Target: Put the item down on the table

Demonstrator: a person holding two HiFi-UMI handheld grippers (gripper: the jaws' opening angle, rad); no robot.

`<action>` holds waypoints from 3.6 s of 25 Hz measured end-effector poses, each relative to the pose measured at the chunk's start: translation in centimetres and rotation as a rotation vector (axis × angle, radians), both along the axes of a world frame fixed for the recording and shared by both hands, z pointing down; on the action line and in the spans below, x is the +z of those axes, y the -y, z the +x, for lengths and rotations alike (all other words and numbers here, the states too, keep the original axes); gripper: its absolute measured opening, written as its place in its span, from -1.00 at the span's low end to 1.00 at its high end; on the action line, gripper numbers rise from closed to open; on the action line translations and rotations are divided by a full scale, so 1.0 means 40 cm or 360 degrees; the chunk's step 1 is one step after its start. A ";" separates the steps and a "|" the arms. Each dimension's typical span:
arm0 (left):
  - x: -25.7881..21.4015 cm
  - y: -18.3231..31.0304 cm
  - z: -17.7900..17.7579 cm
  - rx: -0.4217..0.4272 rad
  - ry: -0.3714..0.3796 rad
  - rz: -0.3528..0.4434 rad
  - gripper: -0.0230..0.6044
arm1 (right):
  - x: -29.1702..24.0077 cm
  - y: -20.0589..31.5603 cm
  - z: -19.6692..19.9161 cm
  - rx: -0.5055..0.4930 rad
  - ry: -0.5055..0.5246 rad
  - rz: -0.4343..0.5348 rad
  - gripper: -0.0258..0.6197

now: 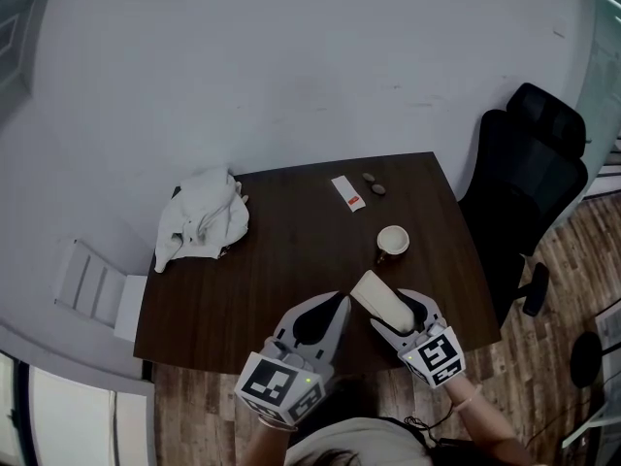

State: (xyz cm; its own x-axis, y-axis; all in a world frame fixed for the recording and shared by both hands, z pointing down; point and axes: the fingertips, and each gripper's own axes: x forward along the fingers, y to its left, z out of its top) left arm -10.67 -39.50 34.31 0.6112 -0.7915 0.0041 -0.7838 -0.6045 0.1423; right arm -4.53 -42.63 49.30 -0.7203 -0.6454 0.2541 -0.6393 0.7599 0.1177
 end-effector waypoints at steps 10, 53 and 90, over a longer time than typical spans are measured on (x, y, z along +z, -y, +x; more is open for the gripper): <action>0.010 0.031 -0.031 -0.0001 0.0003 -0.0013 -0.87 | 0.128 0.040 -0.012 -0.0002 -0.0134 -0.0089 -0.04; 0.054 0.031 -0.086 -0.0009 0.0019 -0.0089 -0.87 | 0.332 0.091 -0.052 0.0047 -0.0207 -0.0327 -0.85; 0.001 -0.200 0.021 -0.0078 0.0001 -0.0006 -0.87 | -0.006 -0.101 0.079 0.0265 0.0283 -0.0084 -0.90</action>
